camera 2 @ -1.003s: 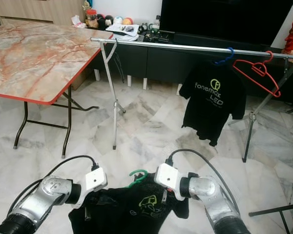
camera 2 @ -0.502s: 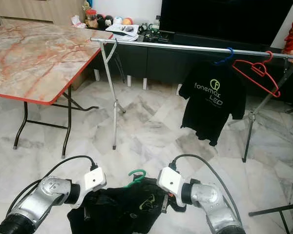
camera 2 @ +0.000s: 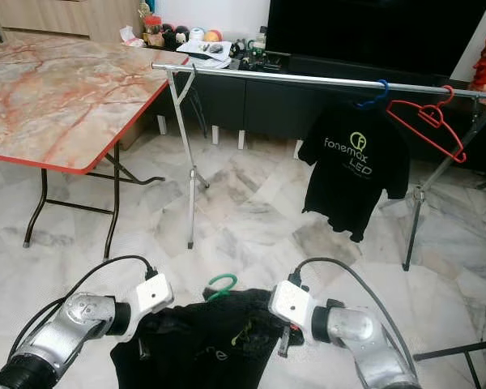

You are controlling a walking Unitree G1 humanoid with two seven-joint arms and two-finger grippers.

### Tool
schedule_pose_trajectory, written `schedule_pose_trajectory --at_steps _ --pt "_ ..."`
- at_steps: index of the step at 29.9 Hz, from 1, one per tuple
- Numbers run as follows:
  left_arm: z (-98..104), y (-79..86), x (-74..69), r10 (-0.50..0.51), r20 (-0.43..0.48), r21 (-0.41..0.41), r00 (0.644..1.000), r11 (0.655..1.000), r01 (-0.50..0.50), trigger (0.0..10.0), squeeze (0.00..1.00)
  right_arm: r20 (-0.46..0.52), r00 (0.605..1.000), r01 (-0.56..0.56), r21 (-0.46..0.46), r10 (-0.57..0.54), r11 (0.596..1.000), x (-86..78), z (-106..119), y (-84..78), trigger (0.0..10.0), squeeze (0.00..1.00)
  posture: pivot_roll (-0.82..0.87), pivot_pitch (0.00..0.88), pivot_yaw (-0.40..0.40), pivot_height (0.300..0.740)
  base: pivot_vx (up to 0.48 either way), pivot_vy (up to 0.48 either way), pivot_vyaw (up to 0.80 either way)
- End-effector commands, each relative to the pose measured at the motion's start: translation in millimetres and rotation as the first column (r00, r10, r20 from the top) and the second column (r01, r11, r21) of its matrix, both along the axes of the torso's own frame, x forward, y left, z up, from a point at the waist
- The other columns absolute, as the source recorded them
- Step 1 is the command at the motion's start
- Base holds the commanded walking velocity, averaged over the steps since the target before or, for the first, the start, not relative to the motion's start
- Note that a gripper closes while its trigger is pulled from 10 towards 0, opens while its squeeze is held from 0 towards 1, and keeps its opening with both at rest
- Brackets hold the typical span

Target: Hang hanger

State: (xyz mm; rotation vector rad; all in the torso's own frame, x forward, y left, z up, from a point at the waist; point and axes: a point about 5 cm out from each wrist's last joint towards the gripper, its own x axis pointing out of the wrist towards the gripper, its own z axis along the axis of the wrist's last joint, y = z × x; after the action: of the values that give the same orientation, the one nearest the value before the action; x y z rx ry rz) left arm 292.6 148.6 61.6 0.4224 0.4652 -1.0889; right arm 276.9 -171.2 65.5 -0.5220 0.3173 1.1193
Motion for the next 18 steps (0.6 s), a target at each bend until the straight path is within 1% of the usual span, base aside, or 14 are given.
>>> schedule_pose_trajectory --at_steps 1,2,3,4,6,7,8,10,12,13,14,15,16,18 --pt "1 7.6 4.7 0.037 0.027 0.02 0.999 0.999 -0.037 0.0 0.0 0.006 1.0 0.018 -0.08 -0.018 0.997 -5.4 1 -12.4 0.0 0.0 0.06 0.062 -0.06 0.74 0.0 0.0 0.0" --pt "1 7.6 4.7 0.037 0.027 0.02 0.999 0.999 -0.037 0.0 0.0 0.006 1.0 0.018 -0.08 -0.018 0.997 -5.4 1 -12.4 0.0 0.0 0.06 0.062 -0.06 0.74 0.0 0.0 0.0" --pt "2 8.5 5.7 0.046 0.036 0.023 0.998 0.999 -0.047 0.0 0.0 -0.005 1.0 0.013 -0.102 -0.014 0.995 -7.9 0 -14.0 0.0 0.0 0.05 0.068 -0.062 0.74 0.0 0.0 0.0" --pt "2 10.4 8.6 0.07 0.06 0.032 0.996 0.997 -0.072 0.0 0.0 -0.027 1.0 -0.001 -0.163 -0.003 0.987 -13.2 -3 -16.7 0.0 0.0 0.05 0.068 -0.064 0.74 0.0 0.0 0.0" --pt "3 12.0 12.1 0.099 0.088 0.034 0.991 0.994 -0.103 0.0 0.0 -0.044 0.999 -0.014 -0.229 0.004 0.973 -17.4 -7 -18.8 0.0 0.0 0.05 0.071 -0.066 0.74 0.0 0.0 0.0" --pt "5 12.4 15.7 0.133 0.109 0.02 0.985 0.99 -0.136 0.0 0.0 -0.055 0.998 -0.017 -0.273 0.002 0.962 -20.2 -10 -18.8 0.0 0.0 0.05 0.071 -0.068 0.74 0.0 0.0 0.0" --pt "5 12.4 15.7 0.133 0.109 0.02 0.985 0.99 -0.136 0.0 0.0 -0.055 0.998 -0.017 -0.273 0.002 0.962 -20.2 -10 -18.8 0.0 0.0 0.05 0.071 -0.068 0.74 0.0 0.0 0.0" --pt "8 12.2 19.5 0.166 0.134 -0.002 0.977 0.986 -0.167 0.0 0.0 -0.091 0.996 -0.009 -0.304 -0.019 0.953 -24.4 -16 -15.1 0.0 0.0 0.05 0.073 -0.069 0.74 0.0 0.0 0.0" --pt "9 11.7 20.4 0.174 0.137 -0.009 0.975 0.985 -0.174 0.0 0.0 -0.124 0.992 -0.035 -0.333 -0.007 0.942 -29.2 -22 -13.6 0.0 0.0 0.05 0.075 -0.07 0.74 0.0 0.0 0.0" --pt "9 11.4 21.6 0.184 0.146 -0.017 0.972 0.983 -0.184 0.0 0.0 -0.152 0.988 -0.058 -0.381 -0.001 0.923 -34.1 -29 -14.8 0.0 0.0 0.05 0.076 -0.07 0.74 0.0 0.0 0.0" --pt "10 11.4 22.0 0.187 0.148 -0.019 0.971 0.982 -0.186 0.0 0.0 -0.157 0.988 -0.061 -0.392 -0.001 0.918 -35.2 -30 -15.2 0.0 0.0 0.05 0.076 -0.07 0.74 0.0 0.0 0.0" --pt "10 11.4 22.0 0.187 0.146 -0.02 0.971 0.982 -0.186 0.0 0.0 -0.157 0.988 -0.072 -0.452 0.0 0.889 -36.3 -35 -19.1 0.0 0.0 0.05 0.078 -0.072 0.74 0.0 0.0 0.0" --pt "9 11.3 22.0 0.186 0.146 -0.021 0.972 0.982 -0.185 0.0 0.0 -0.156 0.988 -0.075 -0.468 0.001 0.881 -36.6 -37 -20.3 0.0 0.0 0.05 0.078 -0.072 0.74 0.0 0.0 0.0" --pt "10 11.9 23.1 0.201 0.154 -0.024 0.967 0.98 -0.199 0.0 0.0 -0.157 0.987 -0.065 -0.535 -0.023 0.843 -37.3 -45 -24.9 0.0 0.0 0.06 0.078 -0.076 0.74 0.0 0.0 0.0"
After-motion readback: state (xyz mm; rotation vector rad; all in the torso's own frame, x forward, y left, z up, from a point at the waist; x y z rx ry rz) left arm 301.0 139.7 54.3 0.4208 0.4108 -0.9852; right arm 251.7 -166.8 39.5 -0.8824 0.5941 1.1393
